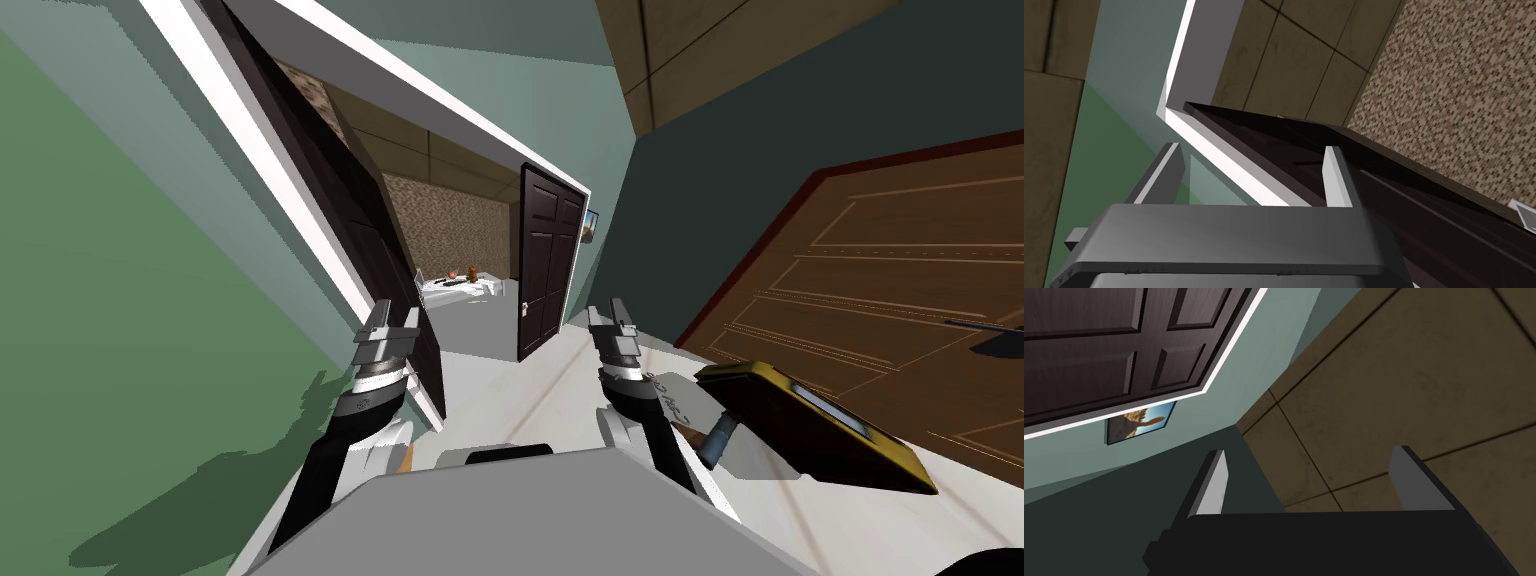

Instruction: Push the door open

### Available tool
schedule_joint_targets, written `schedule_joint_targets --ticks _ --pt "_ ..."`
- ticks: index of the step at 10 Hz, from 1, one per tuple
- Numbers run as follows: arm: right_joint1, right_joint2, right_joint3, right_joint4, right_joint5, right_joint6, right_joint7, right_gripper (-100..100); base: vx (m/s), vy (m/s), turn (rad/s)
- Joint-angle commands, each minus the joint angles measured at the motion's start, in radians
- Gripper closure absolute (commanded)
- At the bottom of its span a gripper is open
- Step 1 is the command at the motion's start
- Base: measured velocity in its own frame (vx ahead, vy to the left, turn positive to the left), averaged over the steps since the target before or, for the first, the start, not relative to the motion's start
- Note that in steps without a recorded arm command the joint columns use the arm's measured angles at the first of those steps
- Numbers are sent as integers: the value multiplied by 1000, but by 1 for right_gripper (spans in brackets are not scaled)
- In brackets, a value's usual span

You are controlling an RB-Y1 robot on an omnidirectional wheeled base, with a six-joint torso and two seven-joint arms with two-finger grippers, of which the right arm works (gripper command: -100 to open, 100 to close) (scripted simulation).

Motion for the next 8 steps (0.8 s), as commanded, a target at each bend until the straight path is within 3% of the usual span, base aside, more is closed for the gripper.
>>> schedule_joint_targets --ticks 1,4,8 --pt "-15 -6 0 37 -4 -5 1 -100 32 -36 66" --pt "-42 -17 1 105 -11 -15 2 -100 51 -62 98" --pt "-97 -34 2 241 -24 -34 3 -100 67 -80 118"
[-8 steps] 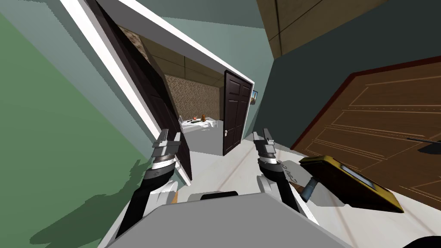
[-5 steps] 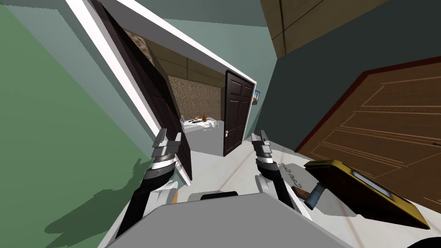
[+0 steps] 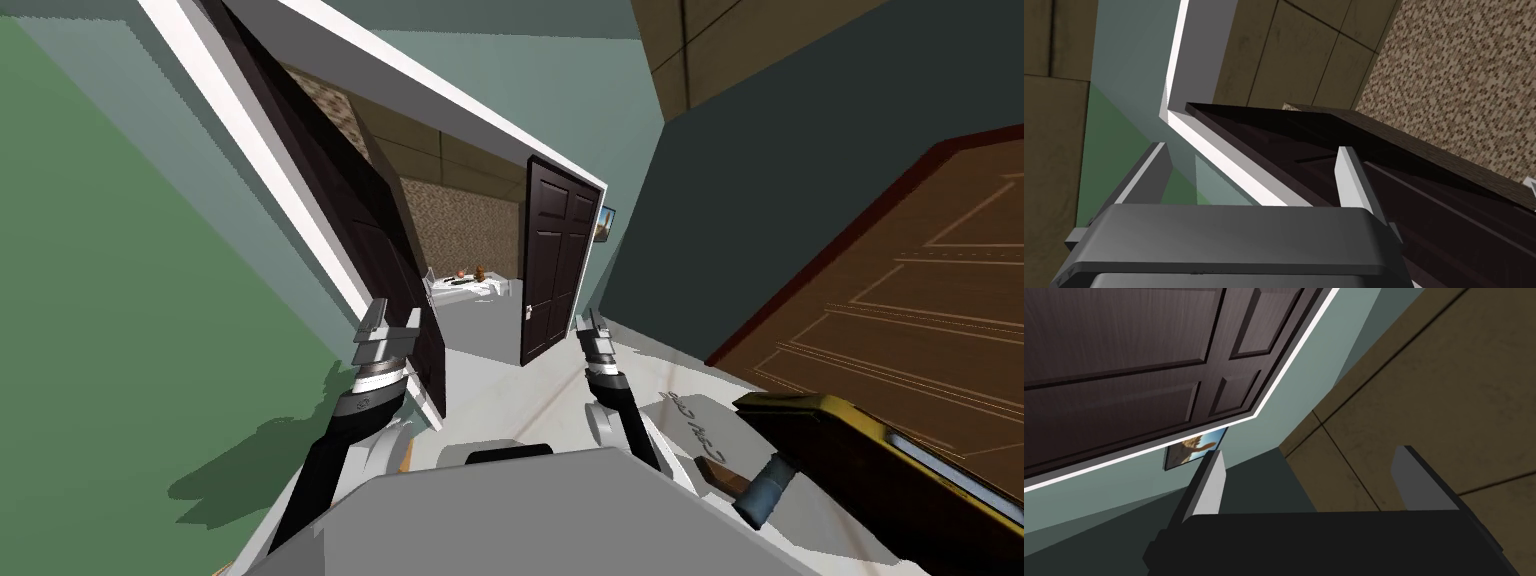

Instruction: Push the door open

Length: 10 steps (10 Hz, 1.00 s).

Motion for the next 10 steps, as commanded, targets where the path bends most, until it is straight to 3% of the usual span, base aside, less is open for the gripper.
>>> schedule_joint_targets --ticks 1,4,7,8,9,10 --pt "-19 -9 1 50 -7 -6 -1 -100 71 -104 120" --pt "-55 -18 1 135 -16 -18 0 -100 57 -73 90" --pt "-73 -22 1 189 -21 -25 1 -100 33 -46 80" --pt "-92 -26 2 232 -25 -31 2 -100 42 -52 131" --pt "-92 -26 2 238 -25 -31 2 -100 37 -50 55" --pt "-112 -31 2 278 -30 -38 2 -100 41 -54 94"
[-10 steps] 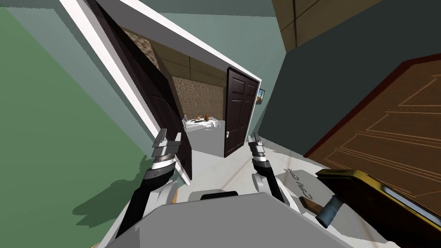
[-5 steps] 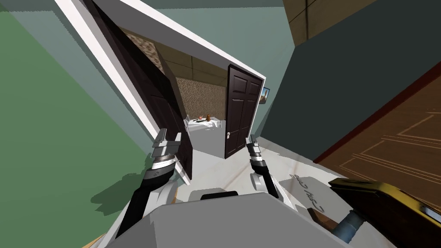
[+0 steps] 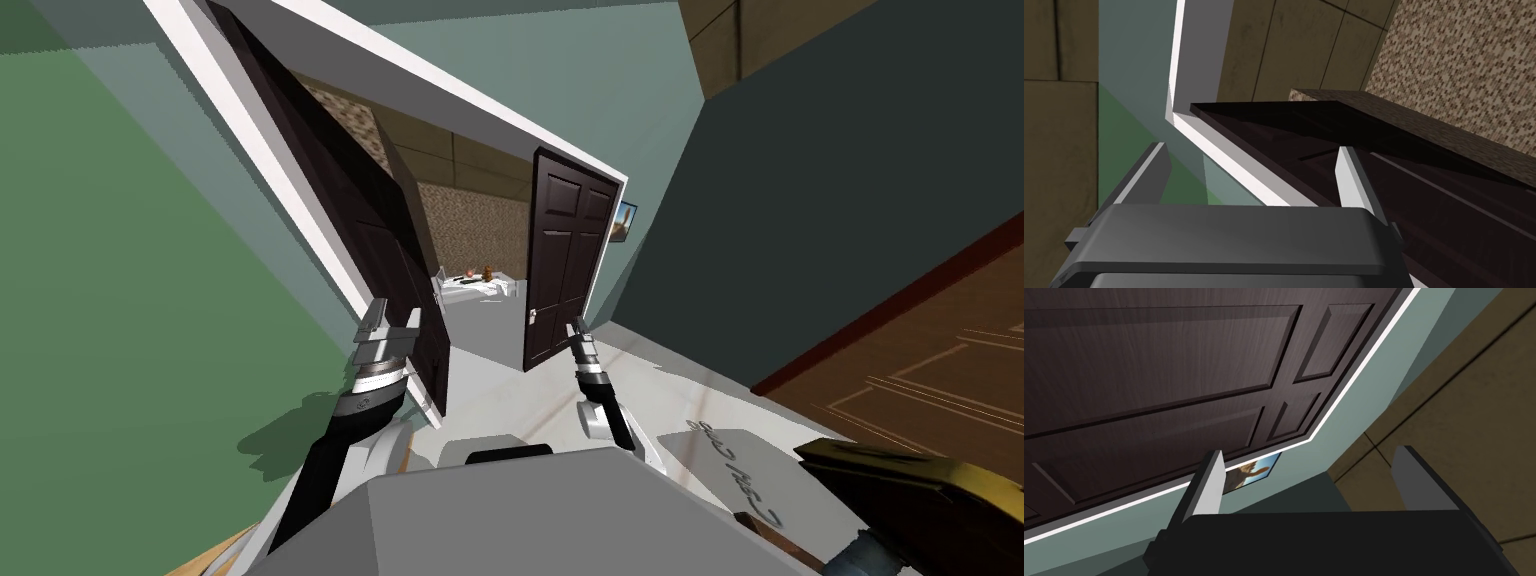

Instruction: Push the door open

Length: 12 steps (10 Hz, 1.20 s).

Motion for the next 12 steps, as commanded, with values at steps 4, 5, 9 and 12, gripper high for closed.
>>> schedule_joint_targets --ticks 4,5,9,12 --pt "-53 -9 2 116 -12 -16 3 -100 36 -60 87" --pt "-53 -9 2 133 -12 -16 3 -100 41 -55 75" --pt "-95 -16 3 239 -23 -31 5 -100 37 -57 95" --pt "-138 -22 3 330 -34 -46 6 -100 32 -64 99"
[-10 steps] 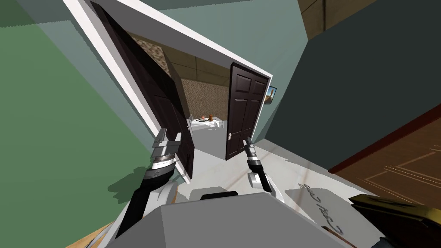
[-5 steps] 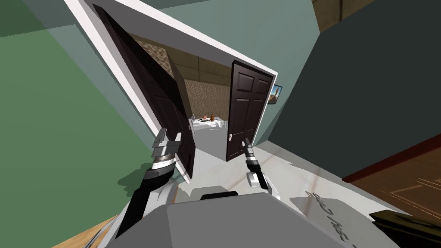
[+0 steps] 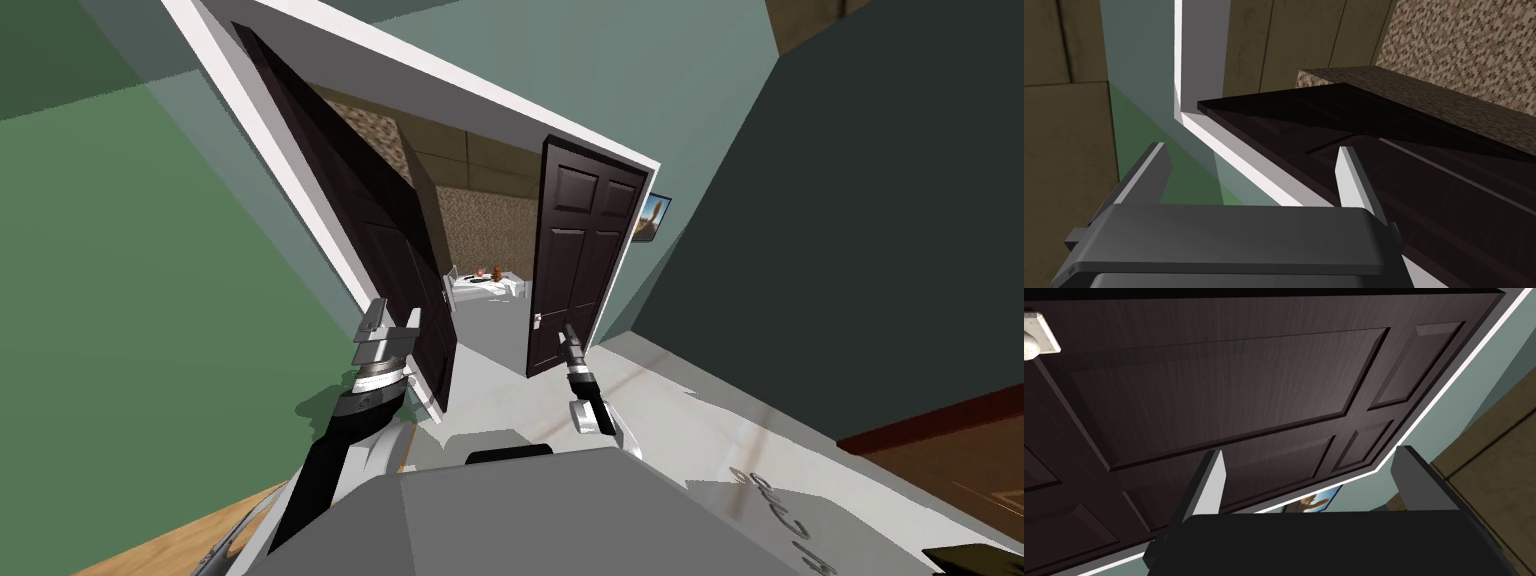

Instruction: Push the door open

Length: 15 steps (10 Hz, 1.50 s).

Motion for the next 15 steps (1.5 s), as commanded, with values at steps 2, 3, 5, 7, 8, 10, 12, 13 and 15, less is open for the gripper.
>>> schedule_joint_targets --ticks 2,3,5,7,8,10,12,13,15 --pt "-35 -3 1 75 -8 -14 2 -100 31 -67 104" --pt "-35 -3 1 97 -8 -14 2 -100 32 -59 69" --pt "-57 -6 1 152 -13 -22 3 -100 31 -61 94" --pt "-78 -9 1 200 -19 -29 3 -100 30 -59 90" --pt "-78 -9 1 206 -19 -29 3 -100 17 -27 -2" --pt "-100 -11 2 259 -24 -37 4 -100 22 -47 92" --pt "-121 -13 2 312 -30 -44 5 -100 21 -68 89" --pt "-142 -15 3 346 -35 -51 6 -100 27 -75 114" --pt "-162 -16 3 404 -40 -58 6 -100 31 -63 95"
